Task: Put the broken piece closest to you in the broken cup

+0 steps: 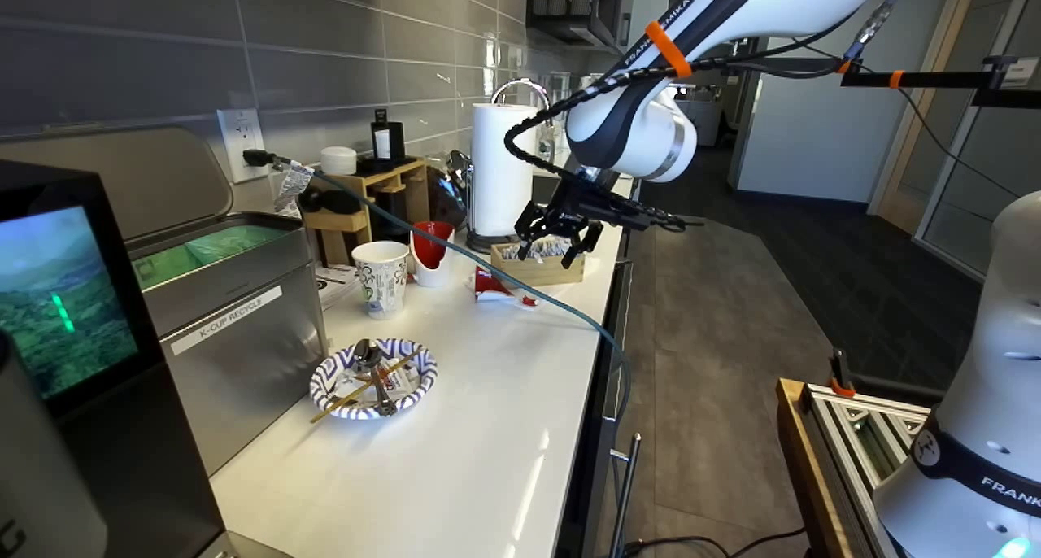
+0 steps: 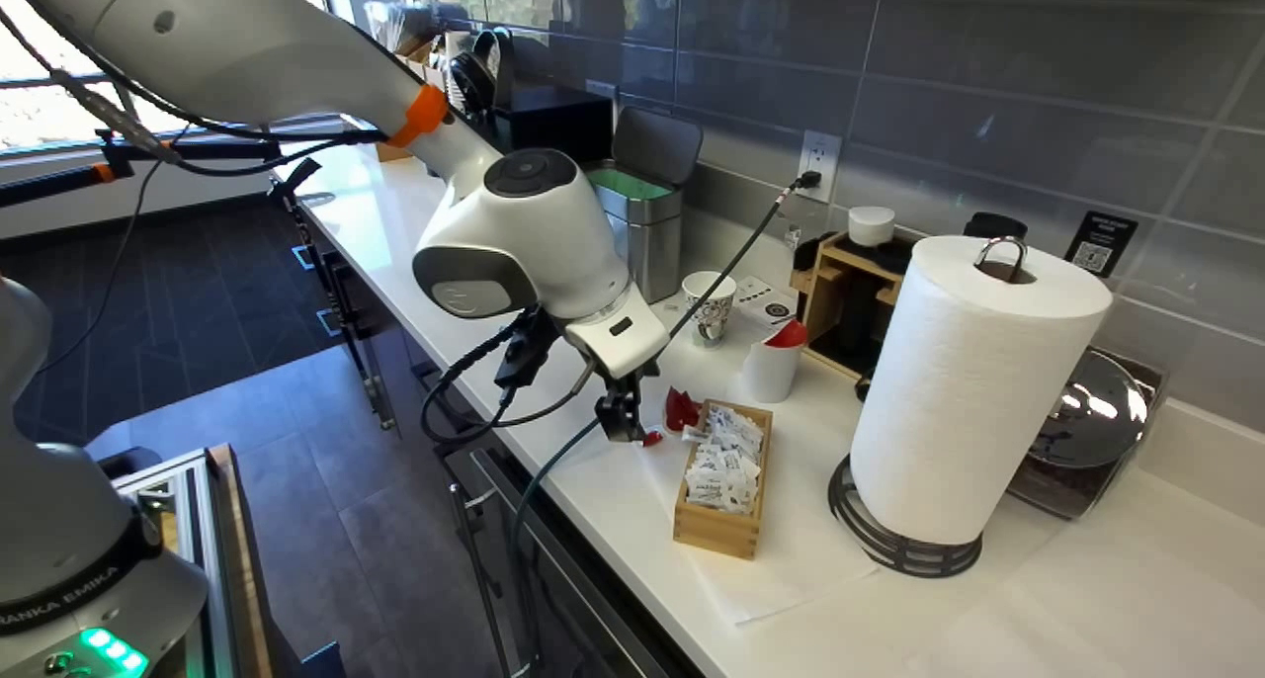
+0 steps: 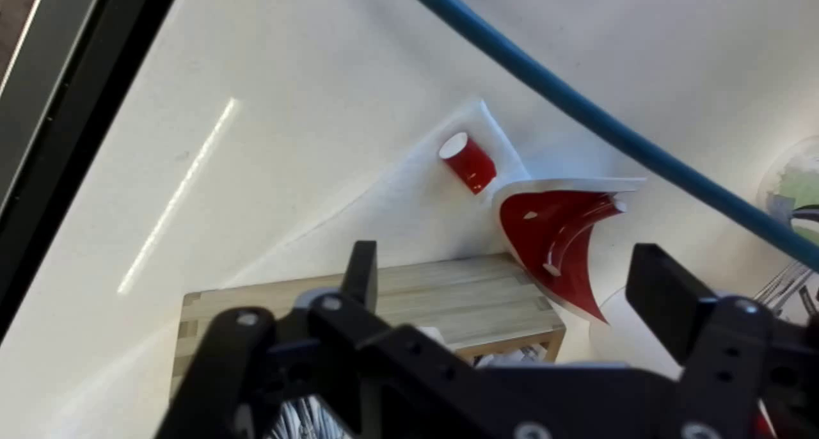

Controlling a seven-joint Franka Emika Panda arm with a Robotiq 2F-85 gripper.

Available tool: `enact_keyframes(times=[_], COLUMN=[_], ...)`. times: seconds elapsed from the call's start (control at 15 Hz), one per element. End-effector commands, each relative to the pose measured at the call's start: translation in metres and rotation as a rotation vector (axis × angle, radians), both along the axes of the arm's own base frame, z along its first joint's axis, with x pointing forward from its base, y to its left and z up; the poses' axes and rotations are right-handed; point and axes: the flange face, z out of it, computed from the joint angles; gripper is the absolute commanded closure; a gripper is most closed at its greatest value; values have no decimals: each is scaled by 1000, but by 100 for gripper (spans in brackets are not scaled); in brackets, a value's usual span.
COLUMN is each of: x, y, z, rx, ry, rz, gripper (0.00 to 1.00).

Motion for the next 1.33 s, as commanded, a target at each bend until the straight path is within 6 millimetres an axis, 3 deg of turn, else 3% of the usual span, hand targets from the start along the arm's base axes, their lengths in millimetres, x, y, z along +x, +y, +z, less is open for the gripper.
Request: enact_keyframes(times=[0.0, 0.33, 0.87, 1.27], x=[8, 13, 24, 28], y=[0, 7, 58, 59], z=[-31, -61, -49, -49], rx=[-72, -187, -291, -281], ry=[45, 161, 178, 175], rz=[-25, 19, 183, 199], gripper=[0, 0, 0, 0])
